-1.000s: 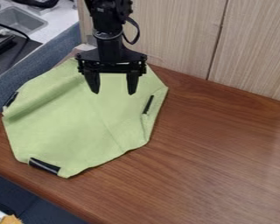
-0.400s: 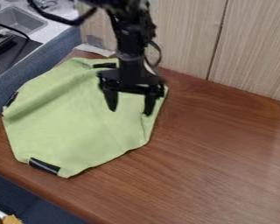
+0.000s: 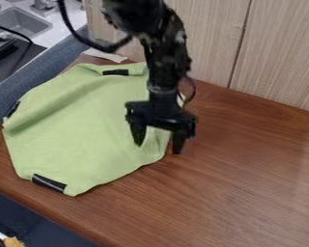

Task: Fold the cloth from right to left

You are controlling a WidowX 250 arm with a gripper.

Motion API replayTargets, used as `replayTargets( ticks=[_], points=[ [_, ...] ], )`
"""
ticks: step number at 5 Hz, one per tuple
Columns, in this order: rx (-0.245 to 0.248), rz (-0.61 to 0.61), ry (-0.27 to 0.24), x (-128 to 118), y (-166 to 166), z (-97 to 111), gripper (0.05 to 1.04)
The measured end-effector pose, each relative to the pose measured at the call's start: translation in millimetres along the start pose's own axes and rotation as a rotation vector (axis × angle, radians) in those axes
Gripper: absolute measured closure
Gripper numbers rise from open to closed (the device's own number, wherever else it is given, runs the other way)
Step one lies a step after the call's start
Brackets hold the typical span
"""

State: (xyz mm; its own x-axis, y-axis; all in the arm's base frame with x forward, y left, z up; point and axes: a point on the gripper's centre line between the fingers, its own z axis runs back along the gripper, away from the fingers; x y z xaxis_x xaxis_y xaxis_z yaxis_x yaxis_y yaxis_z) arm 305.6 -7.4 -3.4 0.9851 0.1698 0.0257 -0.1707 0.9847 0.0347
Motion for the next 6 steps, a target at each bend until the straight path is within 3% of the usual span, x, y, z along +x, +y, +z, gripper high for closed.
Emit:
replayTargets(
  ticks=[1,3,4,5,6],
  points=[
    [0.006,-0.019,0.019,2,-1,-11,0.140],
    [0.013,-0.028,0.007,4,-3,-12,0.716],
    [0.009,-0.038,0.008,4,-4,-12,0.929],
    [-0.010,-0.042,0.013,3,-6,-12,1.022],
    [-0.028,-0.063,0.015,1,-13,-11,1.029]
  ],
)
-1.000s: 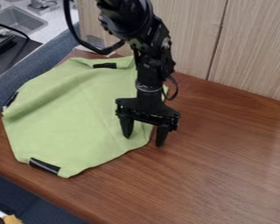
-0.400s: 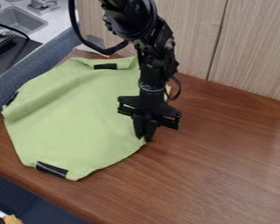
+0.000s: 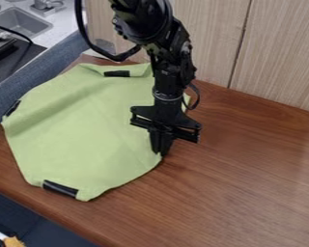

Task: Fold the cloth from right to left

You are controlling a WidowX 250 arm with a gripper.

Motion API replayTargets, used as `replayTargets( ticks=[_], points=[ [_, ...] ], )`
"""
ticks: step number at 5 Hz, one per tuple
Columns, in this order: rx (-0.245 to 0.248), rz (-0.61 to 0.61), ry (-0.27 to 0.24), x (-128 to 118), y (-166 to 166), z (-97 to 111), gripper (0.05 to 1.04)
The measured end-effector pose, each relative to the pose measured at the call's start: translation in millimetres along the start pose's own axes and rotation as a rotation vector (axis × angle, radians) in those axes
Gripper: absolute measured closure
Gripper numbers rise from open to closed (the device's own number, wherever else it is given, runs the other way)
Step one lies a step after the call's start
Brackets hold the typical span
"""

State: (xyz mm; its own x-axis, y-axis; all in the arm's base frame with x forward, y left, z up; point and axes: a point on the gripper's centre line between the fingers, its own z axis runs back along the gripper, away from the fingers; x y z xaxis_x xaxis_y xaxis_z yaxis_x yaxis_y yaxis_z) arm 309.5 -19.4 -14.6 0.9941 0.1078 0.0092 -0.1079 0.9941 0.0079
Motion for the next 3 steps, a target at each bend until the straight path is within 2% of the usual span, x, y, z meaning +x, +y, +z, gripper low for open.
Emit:
replayTargets(
  ticks=[1,2,3],
  points=[
    [-0.045,-0.052,-0.017,-1,-19,18,1.029],
    [-0.090,-0.044,-0.037,11,-18,34,1.029],
    [-0.090,0.007,-0.064,25,6,51,1.029]
  ],
)
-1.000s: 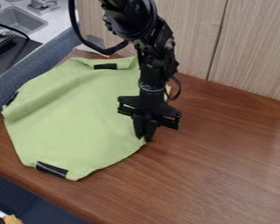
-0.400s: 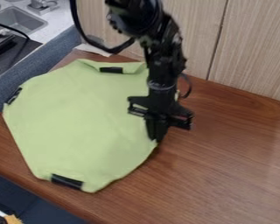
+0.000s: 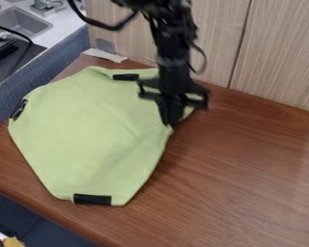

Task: Fold the cloth from right to left

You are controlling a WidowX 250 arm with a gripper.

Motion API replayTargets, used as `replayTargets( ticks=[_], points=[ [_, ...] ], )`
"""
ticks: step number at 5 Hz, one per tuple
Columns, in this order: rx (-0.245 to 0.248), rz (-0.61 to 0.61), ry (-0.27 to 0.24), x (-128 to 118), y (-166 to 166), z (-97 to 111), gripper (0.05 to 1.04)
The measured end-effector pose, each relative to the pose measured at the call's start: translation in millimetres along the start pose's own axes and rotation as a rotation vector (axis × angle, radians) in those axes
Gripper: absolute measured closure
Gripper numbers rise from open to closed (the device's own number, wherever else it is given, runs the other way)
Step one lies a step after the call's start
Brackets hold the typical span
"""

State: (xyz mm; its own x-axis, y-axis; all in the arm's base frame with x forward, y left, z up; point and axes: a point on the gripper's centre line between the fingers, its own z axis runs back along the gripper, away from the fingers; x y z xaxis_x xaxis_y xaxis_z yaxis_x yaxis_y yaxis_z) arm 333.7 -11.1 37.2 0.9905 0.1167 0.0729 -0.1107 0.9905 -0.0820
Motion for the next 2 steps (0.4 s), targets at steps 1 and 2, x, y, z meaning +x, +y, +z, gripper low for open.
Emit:
replayTargets(
  ticks=[1,2],
  points=[
    [-0.019,0.075,-0.020,15,28,17,1.029],
    [-0.033,0.165,-0.039,27,66,27,1.029]
  ],
)
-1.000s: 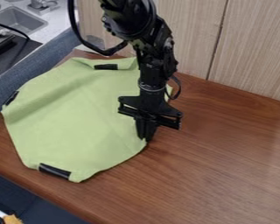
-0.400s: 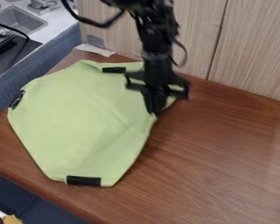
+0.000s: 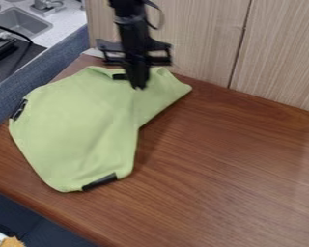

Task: Fold the cloth from right to left

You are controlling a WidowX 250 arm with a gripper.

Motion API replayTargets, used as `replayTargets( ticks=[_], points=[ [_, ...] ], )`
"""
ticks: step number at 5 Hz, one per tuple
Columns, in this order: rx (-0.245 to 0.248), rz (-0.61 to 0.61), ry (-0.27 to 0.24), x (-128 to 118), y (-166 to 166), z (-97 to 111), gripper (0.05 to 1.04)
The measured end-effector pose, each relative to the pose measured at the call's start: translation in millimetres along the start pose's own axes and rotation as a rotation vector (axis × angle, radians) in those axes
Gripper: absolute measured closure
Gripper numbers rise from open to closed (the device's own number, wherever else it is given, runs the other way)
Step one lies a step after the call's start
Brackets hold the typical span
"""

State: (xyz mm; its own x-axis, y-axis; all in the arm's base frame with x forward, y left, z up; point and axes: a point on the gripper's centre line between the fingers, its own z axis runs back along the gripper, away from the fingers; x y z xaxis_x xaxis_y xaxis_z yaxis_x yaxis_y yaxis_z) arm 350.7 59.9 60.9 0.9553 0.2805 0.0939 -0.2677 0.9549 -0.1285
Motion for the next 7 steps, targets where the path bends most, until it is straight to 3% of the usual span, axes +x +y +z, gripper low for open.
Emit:
replayTargets(
  ticks=[2,3,4,5,7],
  points=[
    [0.003,0.110,0.084,4,61,-25,1.029],
    [0.031,0.125,0.121,1,81,-42,1.029],
    [0.071,0.112,0.120,0,91,-54,1.013],
    [0.141,0.119,0.110,0,102,-54,0.871],
    [0.198,0.125,0.126,-5,97,-54,0.318]
  ],
)
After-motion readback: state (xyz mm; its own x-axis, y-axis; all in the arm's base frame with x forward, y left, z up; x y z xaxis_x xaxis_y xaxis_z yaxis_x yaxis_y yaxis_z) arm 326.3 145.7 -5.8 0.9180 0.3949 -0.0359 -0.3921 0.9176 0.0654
